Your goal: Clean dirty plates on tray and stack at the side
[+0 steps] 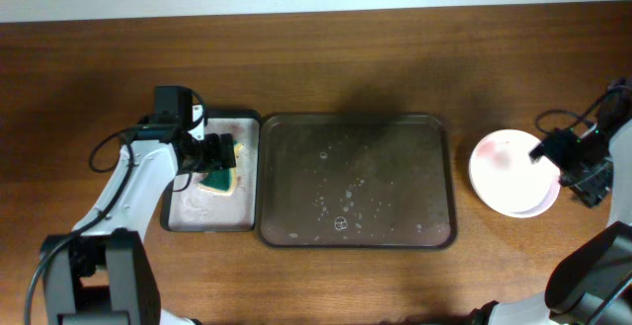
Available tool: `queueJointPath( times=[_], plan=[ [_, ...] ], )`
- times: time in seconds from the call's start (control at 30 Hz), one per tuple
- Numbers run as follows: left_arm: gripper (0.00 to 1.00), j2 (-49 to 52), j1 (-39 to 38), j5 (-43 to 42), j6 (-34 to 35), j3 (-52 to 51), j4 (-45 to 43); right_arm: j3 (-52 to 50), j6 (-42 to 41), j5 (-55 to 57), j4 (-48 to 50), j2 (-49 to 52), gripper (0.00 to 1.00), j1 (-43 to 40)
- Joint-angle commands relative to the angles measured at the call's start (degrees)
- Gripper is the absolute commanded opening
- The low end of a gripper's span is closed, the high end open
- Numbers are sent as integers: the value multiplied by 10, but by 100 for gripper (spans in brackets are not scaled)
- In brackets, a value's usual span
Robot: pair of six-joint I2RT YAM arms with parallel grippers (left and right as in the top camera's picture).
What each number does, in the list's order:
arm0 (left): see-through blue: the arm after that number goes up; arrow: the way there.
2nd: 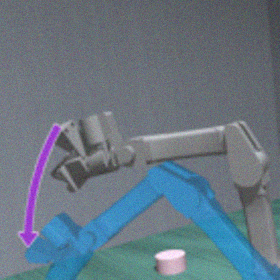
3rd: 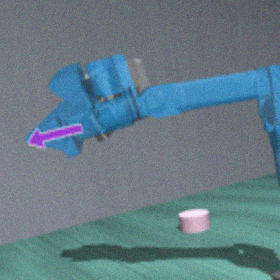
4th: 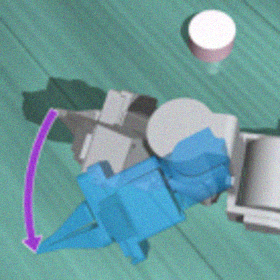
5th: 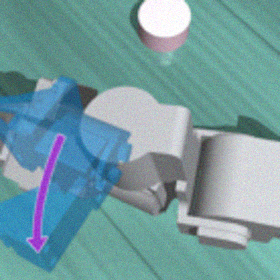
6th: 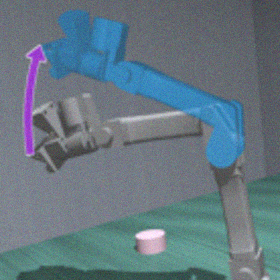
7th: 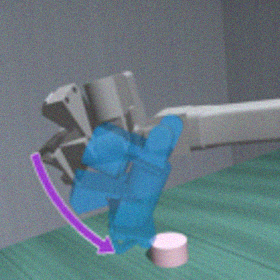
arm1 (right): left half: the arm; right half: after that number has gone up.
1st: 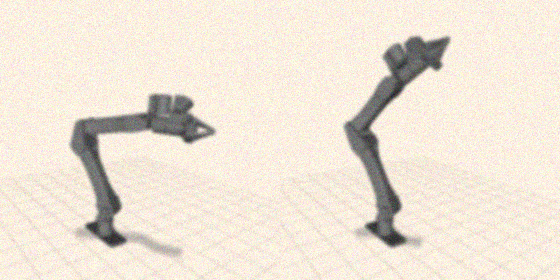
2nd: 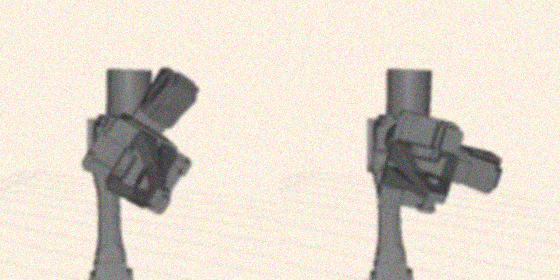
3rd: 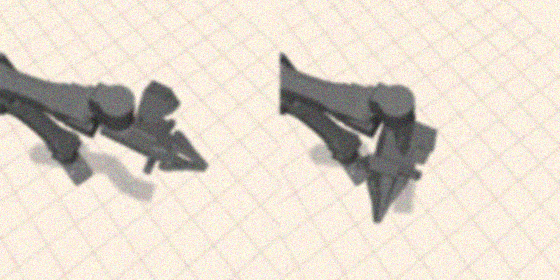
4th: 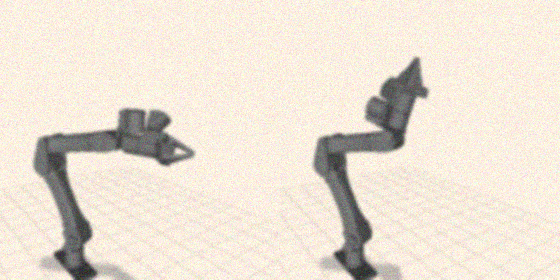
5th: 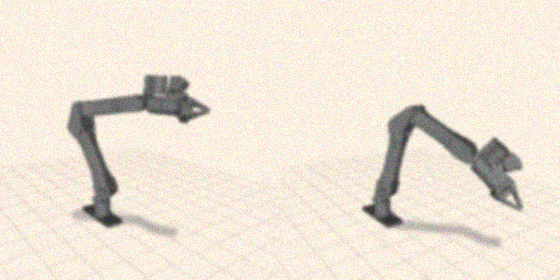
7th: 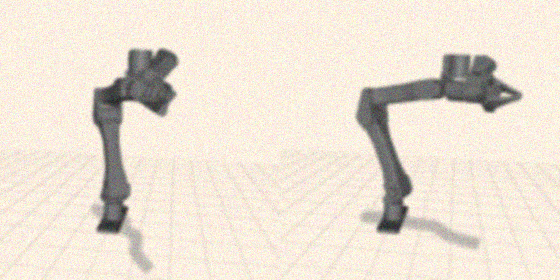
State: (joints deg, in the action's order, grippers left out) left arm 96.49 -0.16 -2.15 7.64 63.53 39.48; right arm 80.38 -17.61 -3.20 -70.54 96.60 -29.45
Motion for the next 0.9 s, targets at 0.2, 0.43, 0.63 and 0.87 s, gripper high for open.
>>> queueJointPath(
  times=[0.2, 0.43, 0.63, 0.87],
  plan=[
    [100, -24, 7, -56, 22, 4, 29, -6, 216, -176, 9, -3, 99, 166],
    [99, -24, 34, -56, 32, 66, 208, -6, 139, -38, -21, -3, 99, 269],
    [99, -39, 56, -56, 14, 73, 339, -7, 139, -38, -83, -10, 99, 287],
    [100, -153, 55, -56, -9, 30, 332, -92, 139, -59, -24, -140, 99, 287]
  ],
)
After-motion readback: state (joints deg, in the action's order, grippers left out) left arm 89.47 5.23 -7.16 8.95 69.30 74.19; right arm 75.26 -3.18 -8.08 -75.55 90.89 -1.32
